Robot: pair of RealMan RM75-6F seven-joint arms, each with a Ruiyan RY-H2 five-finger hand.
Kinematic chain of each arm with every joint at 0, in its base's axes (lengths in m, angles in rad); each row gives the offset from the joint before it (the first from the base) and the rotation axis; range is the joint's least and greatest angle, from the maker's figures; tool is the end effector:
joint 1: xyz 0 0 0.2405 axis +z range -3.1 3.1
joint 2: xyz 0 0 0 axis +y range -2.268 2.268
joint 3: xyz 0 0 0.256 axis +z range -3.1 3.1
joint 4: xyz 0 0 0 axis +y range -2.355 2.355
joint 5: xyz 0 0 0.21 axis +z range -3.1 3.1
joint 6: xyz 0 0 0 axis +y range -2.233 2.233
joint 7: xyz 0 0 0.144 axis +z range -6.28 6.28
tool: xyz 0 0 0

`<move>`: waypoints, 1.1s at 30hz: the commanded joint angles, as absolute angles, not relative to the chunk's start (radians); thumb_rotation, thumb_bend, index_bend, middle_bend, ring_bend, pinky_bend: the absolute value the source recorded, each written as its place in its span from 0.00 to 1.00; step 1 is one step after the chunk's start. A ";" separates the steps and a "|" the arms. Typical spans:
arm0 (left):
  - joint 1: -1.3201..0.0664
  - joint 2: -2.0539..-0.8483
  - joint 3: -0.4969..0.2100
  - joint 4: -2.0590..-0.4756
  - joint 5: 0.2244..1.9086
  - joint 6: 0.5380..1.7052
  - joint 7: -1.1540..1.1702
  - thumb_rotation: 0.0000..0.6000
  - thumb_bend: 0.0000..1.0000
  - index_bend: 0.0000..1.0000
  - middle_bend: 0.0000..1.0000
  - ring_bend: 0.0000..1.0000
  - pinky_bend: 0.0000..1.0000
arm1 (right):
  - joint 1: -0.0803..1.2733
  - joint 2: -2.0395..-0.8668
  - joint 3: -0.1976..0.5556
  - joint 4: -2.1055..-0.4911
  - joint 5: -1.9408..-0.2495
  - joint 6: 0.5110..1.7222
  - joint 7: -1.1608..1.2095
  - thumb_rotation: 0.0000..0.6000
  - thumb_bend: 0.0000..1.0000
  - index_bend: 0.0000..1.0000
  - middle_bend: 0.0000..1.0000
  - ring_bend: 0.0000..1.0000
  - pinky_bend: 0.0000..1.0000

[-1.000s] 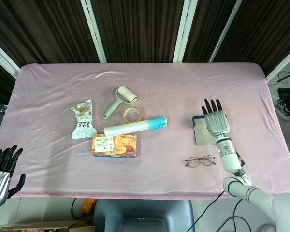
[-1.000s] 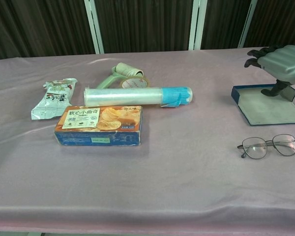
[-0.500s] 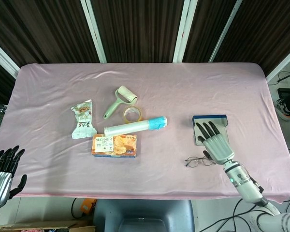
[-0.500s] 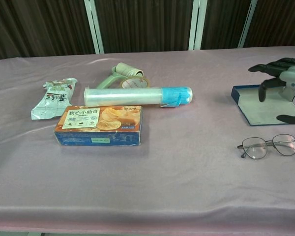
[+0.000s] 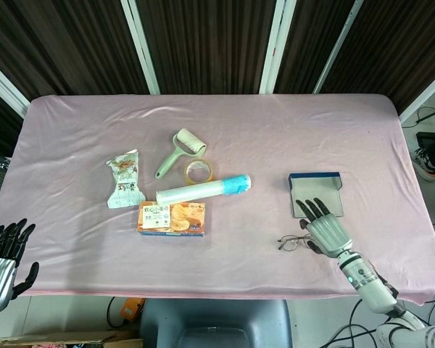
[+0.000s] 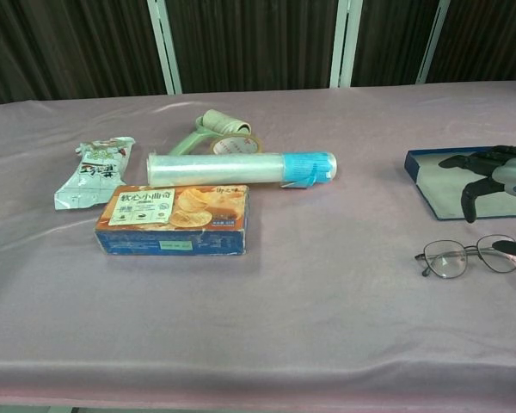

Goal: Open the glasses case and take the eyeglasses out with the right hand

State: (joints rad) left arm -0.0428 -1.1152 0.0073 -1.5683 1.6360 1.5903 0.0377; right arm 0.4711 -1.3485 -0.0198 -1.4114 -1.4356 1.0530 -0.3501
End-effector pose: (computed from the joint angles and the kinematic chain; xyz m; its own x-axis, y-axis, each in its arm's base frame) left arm -0.3072 0.1554 0.1622 0.4734 -0.0349 0.8801 0.8744 -0.1022 -0.4744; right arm -0.2765 -0.2738 0.0398 0.7350 -0.2113 0.6443 -0.6670 -0.3963 0.6309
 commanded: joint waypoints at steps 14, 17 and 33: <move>-0.042 -1.112 0.006 -1.565 1.635 1.592 0.028 1.00 0.41 0.00 0.00 0.00 0.00 | 0.487 -1.404 -0.020 -1.357 -1.420 0.994 -0.343 1.00 0.48 0.59 0.03 0.00 0.00; -0.042 -1.111 0.006 -1.564 1.636 1.594 0.025 1.00 0.42 0.00 0.00 0.00 0.00 | 0.488 -1.409 -0.018 -1.356 -1.423 0.994 -0.339 1.00 0.51 0.61 0.03 0.00 0.00; -0.039 -1.110 0.006 -1.562 1.637 1.600 0.020 1.00 0.42 0.00 0.00 0.00 0.00 | 0.487 -1.423 -0.021 -1.341 -1.420 0.985 -0.341 1.00 0.55 0.66 0.04 0.00 0.00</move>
